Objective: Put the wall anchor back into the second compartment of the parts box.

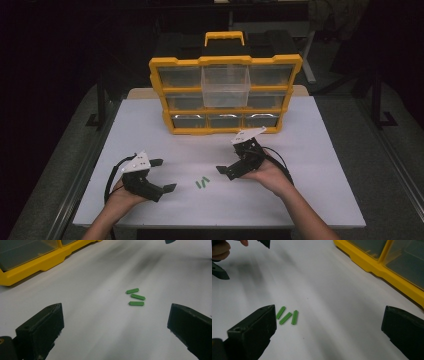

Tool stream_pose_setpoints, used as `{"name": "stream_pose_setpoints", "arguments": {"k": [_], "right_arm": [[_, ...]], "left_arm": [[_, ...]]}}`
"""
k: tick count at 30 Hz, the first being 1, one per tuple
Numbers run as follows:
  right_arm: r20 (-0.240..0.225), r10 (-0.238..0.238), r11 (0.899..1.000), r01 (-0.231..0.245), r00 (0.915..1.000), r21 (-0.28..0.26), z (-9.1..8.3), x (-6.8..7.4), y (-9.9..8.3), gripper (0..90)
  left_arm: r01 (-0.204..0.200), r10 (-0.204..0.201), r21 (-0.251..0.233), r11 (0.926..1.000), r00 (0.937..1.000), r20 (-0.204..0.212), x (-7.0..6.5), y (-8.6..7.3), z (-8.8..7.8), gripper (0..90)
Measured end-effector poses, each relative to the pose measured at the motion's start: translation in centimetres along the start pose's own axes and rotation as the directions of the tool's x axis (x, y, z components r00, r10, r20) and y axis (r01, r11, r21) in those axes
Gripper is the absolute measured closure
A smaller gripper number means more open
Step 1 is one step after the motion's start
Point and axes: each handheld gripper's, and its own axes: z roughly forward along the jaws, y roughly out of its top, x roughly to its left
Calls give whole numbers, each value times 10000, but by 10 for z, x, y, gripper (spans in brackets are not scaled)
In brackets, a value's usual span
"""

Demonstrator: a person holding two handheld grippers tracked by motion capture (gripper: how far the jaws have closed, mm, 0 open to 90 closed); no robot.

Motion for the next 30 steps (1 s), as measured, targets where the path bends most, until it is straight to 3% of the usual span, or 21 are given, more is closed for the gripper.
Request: {"name": "stream_pose_setpoints", "arguments": {"k": [10,16,17,19,23,30], "right_arm": [[-234,-74,9990,84,9997,434,19,7,12,0],[-454,-222,9976,252,9987,652,29,13,15,68],[-649,-197,9968,247,9977,764,33,14,15,123],[-719,-245,9957,307,9971,871,37,16,15,146],[-614,-541,9909,612,9966,1200,44,19,15,182],[-698,-533,9868,633,9961,1492,53,25,14,282]], "left_arm": [[41,-41,-41,10000,10000,-5,0,0,0,8],[63,-63,-30,10000,10000,11,0,0,0,8],[56,-55,-32,10000,10000,14,1,0,0,8],[69,-69,-28,10000,10000,16,0,0,0,8],[53,-53,-10,10000,10000,12,0,0,0,8],[45,-45,-86,10000,10000,13,1,0,0,8]]}}
